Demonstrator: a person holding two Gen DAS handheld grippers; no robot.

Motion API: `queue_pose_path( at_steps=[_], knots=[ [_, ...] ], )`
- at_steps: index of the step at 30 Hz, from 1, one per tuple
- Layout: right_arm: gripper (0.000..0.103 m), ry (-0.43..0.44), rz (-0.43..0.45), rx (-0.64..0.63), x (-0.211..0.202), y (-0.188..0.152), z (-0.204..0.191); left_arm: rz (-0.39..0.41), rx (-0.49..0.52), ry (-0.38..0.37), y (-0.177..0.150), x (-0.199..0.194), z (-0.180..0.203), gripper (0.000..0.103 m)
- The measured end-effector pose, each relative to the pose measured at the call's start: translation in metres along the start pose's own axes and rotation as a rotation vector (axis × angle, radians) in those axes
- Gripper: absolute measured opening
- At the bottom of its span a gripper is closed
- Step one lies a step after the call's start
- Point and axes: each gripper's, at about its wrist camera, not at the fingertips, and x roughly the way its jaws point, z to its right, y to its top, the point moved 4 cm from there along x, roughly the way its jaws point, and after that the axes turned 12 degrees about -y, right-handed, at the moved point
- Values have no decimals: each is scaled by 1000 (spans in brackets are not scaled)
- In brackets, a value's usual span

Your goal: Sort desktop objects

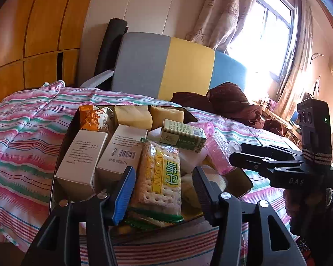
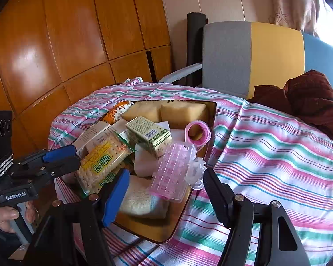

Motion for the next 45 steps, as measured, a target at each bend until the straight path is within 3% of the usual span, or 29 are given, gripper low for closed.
queue_pose_path(
  at_steps=[11,23,28,33,45],
  knots=[
    [66,36,-40,-1,23,5,-11,-30,3,-9,-3,8,6,55],
    [67,-53,16,28,12,4,-3,-8,-15,11,0,1,0,55],
    [67,3,36,21,-4,1,-13,12,-20,14,2,-4,-2,55],
    [67,73,-22,7,8,-1,-29,-9,-19,3,-2,0,0,55],
    [67,7,-44,57,28,-6,-19,-20,-46,28,-8,2,-4,56]
  ],
)
